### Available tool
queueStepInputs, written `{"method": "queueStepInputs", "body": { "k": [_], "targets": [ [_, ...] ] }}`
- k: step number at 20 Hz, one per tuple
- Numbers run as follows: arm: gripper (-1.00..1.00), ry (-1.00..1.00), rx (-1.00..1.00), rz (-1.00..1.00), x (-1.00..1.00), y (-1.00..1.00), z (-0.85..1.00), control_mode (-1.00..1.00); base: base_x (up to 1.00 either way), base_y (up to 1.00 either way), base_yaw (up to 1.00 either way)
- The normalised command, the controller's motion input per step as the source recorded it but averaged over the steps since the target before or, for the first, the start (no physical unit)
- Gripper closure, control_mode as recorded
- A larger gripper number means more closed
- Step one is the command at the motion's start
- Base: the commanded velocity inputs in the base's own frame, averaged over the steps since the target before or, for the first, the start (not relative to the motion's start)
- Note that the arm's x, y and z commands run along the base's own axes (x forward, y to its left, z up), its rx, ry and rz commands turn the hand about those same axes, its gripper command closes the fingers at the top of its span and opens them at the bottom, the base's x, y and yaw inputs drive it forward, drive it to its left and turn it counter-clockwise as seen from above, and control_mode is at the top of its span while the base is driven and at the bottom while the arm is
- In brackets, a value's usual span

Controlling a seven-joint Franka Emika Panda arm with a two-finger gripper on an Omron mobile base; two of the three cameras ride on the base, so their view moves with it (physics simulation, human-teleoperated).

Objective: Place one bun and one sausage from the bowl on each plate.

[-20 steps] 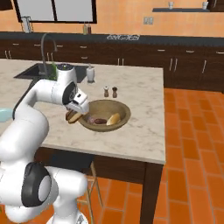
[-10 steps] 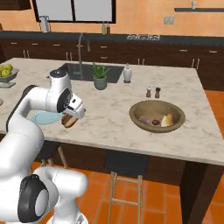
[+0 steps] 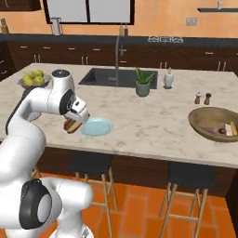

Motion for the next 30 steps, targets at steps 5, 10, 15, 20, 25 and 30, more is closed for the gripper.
{"method": "queueStepInputs", "body": {
  "k": [5, 10, 15, 20, 25, 30],
  "targets": [
    [1.0, 0.0, 0.0, 0.0, 0.0, 0.0, 0.0, 1.0, 0.17, 1.0, -0.15],
    [1.0, 0.0, 0.0, 0.0, 0.0, 0.0, 0.0, 1.0, 0.6, 0.93, -0.04],
    [1.0, 0.0, 0.0, 0.0, 0.0, 0.0, 0.0, 1.0, 0.98, 0.23, -0.03],
    [1.0, 0.0, -0.05, 0.0, 0.26, 0.8, -0.16, -1.0, 0.13, 0.16, 0.0],
    [1.0, 0.04, -0.01, 0.0, 0.42, 1.0, -0.41, -1.0, 0.0, 0.0, 0.0],
    [1.0, 0.18, -0.04, 0.0, 0.61, 1.0, -0.4, -1.0, 0.0, 0.0, 0.0]
  ]
}}
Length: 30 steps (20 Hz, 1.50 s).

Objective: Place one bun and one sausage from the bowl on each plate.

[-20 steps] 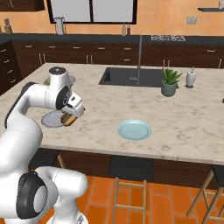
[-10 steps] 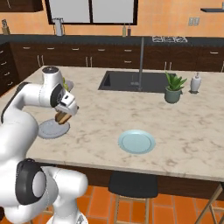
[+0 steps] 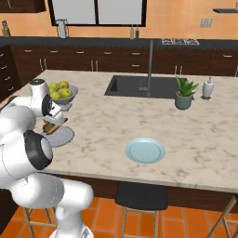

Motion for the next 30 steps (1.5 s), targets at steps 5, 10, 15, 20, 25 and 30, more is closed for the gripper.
{"method": "queueStepInputs", "body": {
  "k": [5, 10, 15, 20, 25, 30],
  "targets": [
    [1.0, 0.3, 0.0, 0.0, 0.41, 0.93, -0.38, -1.0, 0.0, 0.0, 0.0],
    [1.0, 0.07, 0.0, -0.02, 0.46, 0.06, -0.53, -1.0, 0.0, 0.0, 0.0],
    [-1.0, 0.08, -0.01, 0.0, 0.26, 0.0, -0.59, -1.0, 0.0, 0.0, 0.0],
    [-1.0, 0.0, 0.0, 0.0, 0.0, 0.0, -0.18, -1.0, 0.0, 0.0, 0.0],
    [-1.0, -0.06, 0.04, 0.0, -0.62, -0.32, 0.42, -1.0, 0.0, 0.0, 0.0],
    [-1.0, -0.26, 0.0, 0.2, -1.0, -0.97, 0.6, -1.0, 0.0, 0.0, 0.0]
  ]
}}
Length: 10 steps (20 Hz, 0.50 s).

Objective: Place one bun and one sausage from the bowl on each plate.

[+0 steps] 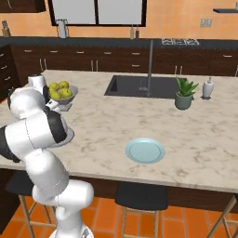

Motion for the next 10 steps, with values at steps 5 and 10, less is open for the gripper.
{"method": "queueStepInputs", "body": {
  "k": [5, 10],
  "targets": [
    [-1.0, -0.26, -0.02, 0.23, -1.0, -0.93, 0.15, -1.0, 0.0, 0.0, 0.0],
    [-1.0, -0.09, 0.02, -0.01, -0.2, -0.2, 0.0, 1.0, -0.77, -0.8, -0.04]
  ]
}}
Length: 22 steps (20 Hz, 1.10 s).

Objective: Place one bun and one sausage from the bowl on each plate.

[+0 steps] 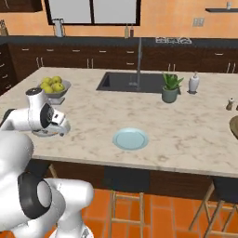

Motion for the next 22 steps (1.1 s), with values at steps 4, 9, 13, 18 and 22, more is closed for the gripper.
{"method": "queueStepInputs", "body": {
  "k": [4, 9, 13, 18, 22],
  "targets": [
    [-1.0, 0.0, 0.0, 0.0, 0.0, 0.0, 0.0, 1.0, -0.25, -1.0, -0.12],
    [-1.0, 0.0, 0.0, 0.0, 0.0, 0.0, 0.0, 1.0, 0.27, -1.0, -0.16],
    [-1.0, 0.0, 0.0, 0.0, 0.0, 0.0, 0.0, 1.0, 0.63, -1.0, -0.03],
    [-1.0, 0.0, 0.0, 0.0, 0.0, 0.0, 0.0, 1.0, 0.08, -1.0, -0.01],
    [-1.0, 0.0, 0.0, 0.0, 0.0, 0.0, 0.0, 1.0, 0.0, -1.0, -0.02]
  ]
}}
